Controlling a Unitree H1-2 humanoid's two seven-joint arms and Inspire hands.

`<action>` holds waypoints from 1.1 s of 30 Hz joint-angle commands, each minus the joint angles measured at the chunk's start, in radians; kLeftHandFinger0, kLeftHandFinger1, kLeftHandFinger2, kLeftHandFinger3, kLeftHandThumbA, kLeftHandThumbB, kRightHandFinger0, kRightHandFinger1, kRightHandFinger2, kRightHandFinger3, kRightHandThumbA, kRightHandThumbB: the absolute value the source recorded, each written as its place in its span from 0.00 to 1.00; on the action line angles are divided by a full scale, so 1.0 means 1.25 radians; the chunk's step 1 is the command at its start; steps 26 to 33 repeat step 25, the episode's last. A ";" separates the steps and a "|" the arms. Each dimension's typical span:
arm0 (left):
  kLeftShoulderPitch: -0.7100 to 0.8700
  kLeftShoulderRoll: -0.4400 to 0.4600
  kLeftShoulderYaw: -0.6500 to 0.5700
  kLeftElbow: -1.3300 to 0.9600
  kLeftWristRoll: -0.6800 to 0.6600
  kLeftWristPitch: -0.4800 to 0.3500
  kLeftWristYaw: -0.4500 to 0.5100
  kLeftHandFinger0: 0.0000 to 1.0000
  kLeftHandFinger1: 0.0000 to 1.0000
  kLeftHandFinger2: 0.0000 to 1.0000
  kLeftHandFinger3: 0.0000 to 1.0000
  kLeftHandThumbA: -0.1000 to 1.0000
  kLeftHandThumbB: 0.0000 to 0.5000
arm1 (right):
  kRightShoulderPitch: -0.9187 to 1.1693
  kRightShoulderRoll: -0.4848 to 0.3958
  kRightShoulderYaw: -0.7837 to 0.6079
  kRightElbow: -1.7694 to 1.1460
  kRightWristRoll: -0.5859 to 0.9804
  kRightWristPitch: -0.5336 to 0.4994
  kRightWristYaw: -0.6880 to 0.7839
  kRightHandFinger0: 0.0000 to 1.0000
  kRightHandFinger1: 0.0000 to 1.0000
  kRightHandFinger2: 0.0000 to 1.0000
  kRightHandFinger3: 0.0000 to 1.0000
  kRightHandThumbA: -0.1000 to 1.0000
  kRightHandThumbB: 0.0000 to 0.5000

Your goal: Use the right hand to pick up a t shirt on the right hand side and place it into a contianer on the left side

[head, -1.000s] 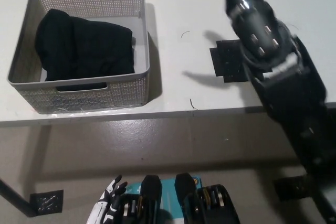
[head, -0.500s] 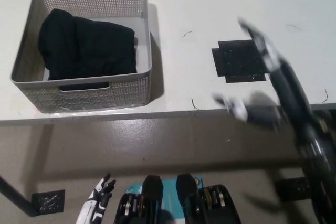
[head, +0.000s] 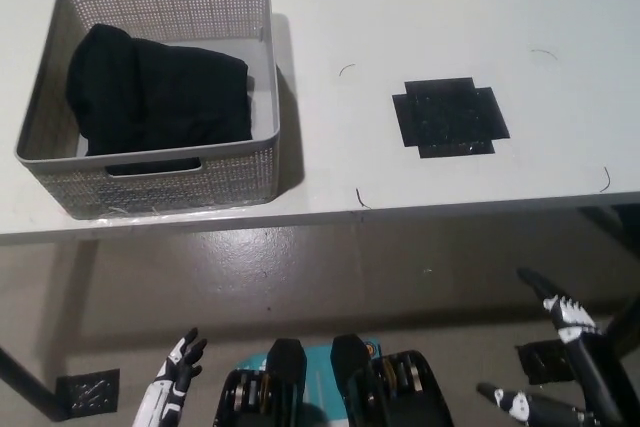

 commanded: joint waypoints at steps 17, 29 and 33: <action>0.005 0.014 0.019 -0.023 -0.040 -0.039 0.002 1.00 1.00 0.98 1.00 0.98 0.53 | -0.034 0.033 -0.075 0.234 0.122 -0.090 0.039 1.00 1.00 1.00 1.00 1.00 0.45; 0.010 0.018 0.019 -0.031 -0.041 -0.039 0.002 1.00 1.00 0.97 1.00 0.96 0.50 | -0.047 0.031 -0.061 0.276 0.164 -0.069 0.103 1.00 1.00 1.00 1.00 1.00 0.48; 0.010 0.018 0.019 -0.031 -0.041 -0.039 0.002 1.00 1.00 0.97 1.00 0.96 0.50 | -0.047 0.031 -0.061 0.276 0.164 -0.069 0.103 1.00 1.00 1.00 1.00 1.00 0.48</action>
